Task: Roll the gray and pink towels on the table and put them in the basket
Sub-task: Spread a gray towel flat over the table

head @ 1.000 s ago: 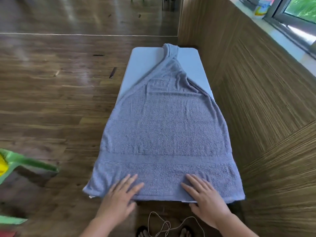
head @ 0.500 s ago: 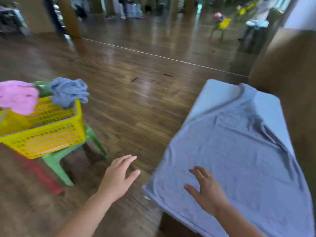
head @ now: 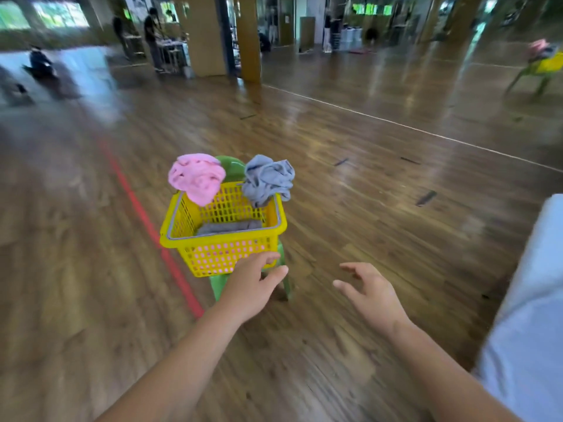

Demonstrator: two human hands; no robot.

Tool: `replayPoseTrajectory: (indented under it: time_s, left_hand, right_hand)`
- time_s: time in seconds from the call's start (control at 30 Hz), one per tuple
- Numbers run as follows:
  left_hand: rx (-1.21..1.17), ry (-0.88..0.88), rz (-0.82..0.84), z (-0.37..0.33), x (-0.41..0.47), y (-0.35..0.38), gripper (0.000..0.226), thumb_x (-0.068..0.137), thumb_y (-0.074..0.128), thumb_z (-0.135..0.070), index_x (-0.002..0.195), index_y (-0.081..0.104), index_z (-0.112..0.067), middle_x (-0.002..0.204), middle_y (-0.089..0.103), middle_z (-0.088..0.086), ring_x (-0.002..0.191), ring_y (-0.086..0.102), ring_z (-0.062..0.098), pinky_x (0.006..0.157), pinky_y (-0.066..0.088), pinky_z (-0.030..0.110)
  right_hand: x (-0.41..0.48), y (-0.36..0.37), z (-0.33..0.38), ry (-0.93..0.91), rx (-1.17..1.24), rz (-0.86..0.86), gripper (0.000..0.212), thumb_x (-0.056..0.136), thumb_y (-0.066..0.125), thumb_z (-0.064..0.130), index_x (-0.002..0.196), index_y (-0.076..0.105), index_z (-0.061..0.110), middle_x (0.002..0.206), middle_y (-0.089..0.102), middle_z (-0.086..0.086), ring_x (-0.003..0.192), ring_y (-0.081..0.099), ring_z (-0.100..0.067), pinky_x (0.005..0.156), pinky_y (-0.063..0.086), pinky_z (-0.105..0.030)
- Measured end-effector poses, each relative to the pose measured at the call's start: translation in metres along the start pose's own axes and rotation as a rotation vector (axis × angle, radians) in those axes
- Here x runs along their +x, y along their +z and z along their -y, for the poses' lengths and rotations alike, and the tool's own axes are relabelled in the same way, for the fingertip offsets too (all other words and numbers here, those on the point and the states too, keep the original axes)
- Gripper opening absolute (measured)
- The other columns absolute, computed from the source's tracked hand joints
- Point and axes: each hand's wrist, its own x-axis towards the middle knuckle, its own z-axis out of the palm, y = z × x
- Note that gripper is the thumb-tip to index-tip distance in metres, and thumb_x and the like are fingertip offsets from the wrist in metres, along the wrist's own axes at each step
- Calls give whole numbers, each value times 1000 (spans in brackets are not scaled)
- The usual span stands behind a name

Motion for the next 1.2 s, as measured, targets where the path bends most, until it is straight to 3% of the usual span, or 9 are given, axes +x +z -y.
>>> replayPoseTrajectory:
  time_s: [0.17, 0.37, 0.5, 0.73, 0.93, 1.2]
  left_hand:
    - [-40, 12, 8, 1, 49, -13, 61, 79, 47, -72, 122, 65, -35, 120, 64, -13, 119, 54, 9, 103, 43, 39]
    - [-67, 82, 85, -27, 142, 27, 50, 82, 53, -61, 119, 67, -31, 115, 65, -14, 114, 55, 7, 103, 43, 34]
    - [-106, 150, 205, -65, 229, 95, 48, 79, 50, -69, 114, 66, -41, 109, 62, -22, 114, 55, 10, 104, 44, 40]
    - [-197, 291, 460, -181, 372, 230, 35, 87, 53, -62, 115, 65, -43, 112, 61, -26, 116, 53, 3, 105, 44, 39]
    - [-275, 406, 650, -265, 442, 331, 34, 86, 54, -60, 112, 66, -42, 111, 63, -22, 115, 54, 1, 105, 44, 37]
    - [-318, 615, 893, -366, 527, 478, 25, 95, 57, -51, 113, 66, -37, 112, 63, -21, 112, 56, 2, 101, 47, 36]
  right_hand:
    - [49, 11, 13, 0, 51, 2, 41, 88, 69, 46, 124, 63, 27, 119, 59, 12, 111, 54, -4, 94, 45, -25]
    - [110, -23, -31, 89, 75, -150, 50, 83, 67, 54, 125, 62, 28, 119, 60, 10, 109, 56, -7, 86, 43, -23]
    - [149, -69, -99, 192, 66, -281, 47, 85, 70, 50, 126, 62, 29, 119, 59, 12, 110, 55, -5, 88, 43, -23]
    - [199, -181, -211, 414, 78, -479, 42, 85, 70, 51, 124, 61, 35, 114, 58, 19, 106, 55, 2, 89, 46, -25]
    - [206, -260, -278, 593, 30, -681, 33, 84, 73, 45, 115, 63, 38, 107, 62, 17, 96, 59, 3, 84, 47, -21]
    - [215, -329, -362, 841, -8, -918, 32, 86, 71, 44, 115, 61, 39, 118, 58, 23, 102, 59, 4, 79, 43, -16]
